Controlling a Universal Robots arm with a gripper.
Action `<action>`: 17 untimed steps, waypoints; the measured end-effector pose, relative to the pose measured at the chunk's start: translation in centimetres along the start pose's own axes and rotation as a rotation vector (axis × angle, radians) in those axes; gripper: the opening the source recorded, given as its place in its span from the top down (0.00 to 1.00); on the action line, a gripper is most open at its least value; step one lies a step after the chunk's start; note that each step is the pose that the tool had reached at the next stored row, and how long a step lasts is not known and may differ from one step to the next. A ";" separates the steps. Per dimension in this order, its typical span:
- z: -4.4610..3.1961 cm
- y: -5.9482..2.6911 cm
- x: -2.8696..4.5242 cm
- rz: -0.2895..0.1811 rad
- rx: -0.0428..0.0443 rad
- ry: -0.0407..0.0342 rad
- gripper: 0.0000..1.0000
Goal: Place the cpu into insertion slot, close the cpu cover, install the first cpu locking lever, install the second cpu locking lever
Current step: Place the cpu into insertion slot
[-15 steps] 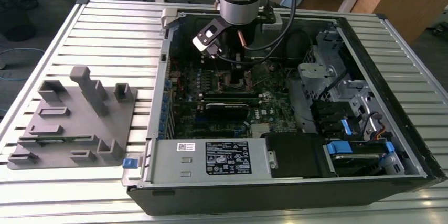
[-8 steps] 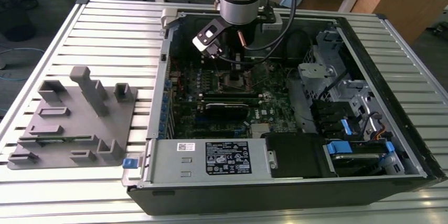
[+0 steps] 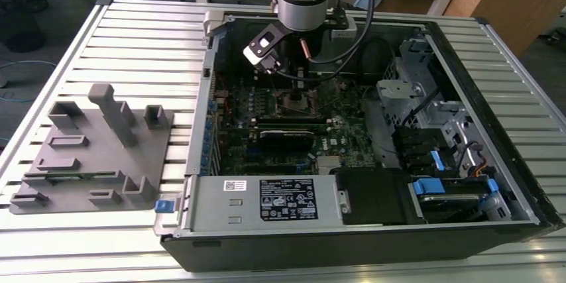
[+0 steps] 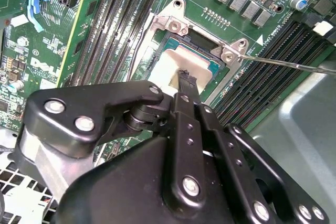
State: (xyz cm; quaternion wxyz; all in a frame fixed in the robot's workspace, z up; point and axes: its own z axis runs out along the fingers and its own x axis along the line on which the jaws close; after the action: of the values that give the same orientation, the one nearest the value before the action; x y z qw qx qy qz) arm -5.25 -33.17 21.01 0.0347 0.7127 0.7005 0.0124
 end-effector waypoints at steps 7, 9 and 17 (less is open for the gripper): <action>0.10 0.05 0.00 0.000 0.0013 -0.0001 0.89; 0.11 0.09 0.00 0.000 0.0028 -0.0004 0.89; 0.12 0.10 0.01 0.000 0.0092 -0.0003 0.89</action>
State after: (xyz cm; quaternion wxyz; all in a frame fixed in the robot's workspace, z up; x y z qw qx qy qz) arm -5.14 -33.17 20.89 0.0315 0.7128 0.7006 0.0091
